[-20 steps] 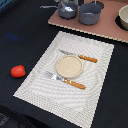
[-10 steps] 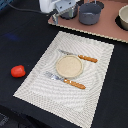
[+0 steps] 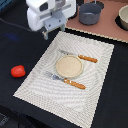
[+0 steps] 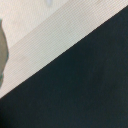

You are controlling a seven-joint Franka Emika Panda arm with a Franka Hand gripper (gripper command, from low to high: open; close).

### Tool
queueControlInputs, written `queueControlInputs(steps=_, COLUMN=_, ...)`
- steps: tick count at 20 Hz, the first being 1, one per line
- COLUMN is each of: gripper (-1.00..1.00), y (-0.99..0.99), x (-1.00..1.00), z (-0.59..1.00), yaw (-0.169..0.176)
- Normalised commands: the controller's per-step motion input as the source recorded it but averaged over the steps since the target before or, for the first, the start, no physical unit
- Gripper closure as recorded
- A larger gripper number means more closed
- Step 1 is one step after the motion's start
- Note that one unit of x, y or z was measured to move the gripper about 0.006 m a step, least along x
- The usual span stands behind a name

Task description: Place the pan onto the stove and place the fish and sausage into the pan.

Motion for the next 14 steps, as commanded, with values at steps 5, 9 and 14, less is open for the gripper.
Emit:
queueControlInputs(steps=5, gripper=-1.0, y=-0.45, x=-0.17, z=0.0, yaw=0.191)
queueControlInputs(steps=9, gripper=-1.0, y=-0.57, x=-0.13, z=0.0, yaw=0.166)
queueControlInputs(steps=14, gripper=-1.0, y=-0.77, x=-0.18, z=0.0, yaw=0.073)
